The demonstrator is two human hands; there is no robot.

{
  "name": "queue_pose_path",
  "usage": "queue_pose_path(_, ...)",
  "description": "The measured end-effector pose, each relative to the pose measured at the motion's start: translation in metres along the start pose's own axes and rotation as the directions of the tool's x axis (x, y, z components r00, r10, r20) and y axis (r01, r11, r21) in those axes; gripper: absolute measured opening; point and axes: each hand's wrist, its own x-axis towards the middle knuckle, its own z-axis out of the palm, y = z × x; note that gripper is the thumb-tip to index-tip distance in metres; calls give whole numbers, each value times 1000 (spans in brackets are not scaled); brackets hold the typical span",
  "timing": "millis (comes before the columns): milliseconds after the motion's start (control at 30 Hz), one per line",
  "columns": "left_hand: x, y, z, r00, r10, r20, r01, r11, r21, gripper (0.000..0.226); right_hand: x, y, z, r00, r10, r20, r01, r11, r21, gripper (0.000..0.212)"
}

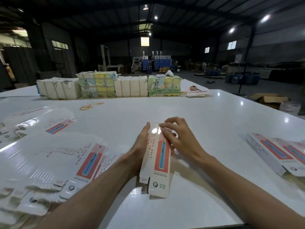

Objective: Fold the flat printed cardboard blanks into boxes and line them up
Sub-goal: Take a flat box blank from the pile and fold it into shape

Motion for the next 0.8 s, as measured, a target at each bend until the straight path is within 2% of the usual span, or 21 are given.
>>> queue_pose_path(100,0,2,-1,999,36,-3,-36,999,-41,67,8,-7,-1,999,-3,38,3,1000,-3,26)
queue_pose_path(167,0,2,1,998,42,38,-39,996,-77,66,18,-13,-5,994,87,68,-93,991,93,17)
queue_pose_path(267,0,4,4,996,19,89,-8,993,-122,72,29,-17,-15,960,247,135,-276,919,281,15)
queue_pose_path(400,-1,5,4,992,-9,126,28,988,-150,69,28,-13,-12,930,306,205,-364,847,387,19)
queue_pose_path(567,-2,12,11,988,33,148,-28,999,-38,67,26,-12,-22,933,272,234,-357,767,533,23)
queue_pose_path(667,-3,16,18,985,-4,173,2,1000,10,70,25,-14,-29,927,239,288,-369,706,604,22)
queue_pose_path(800,0,16,27,994,-57,98,54,998,28,69,22,-13,-30,934,174,312,-347,645,681,22)
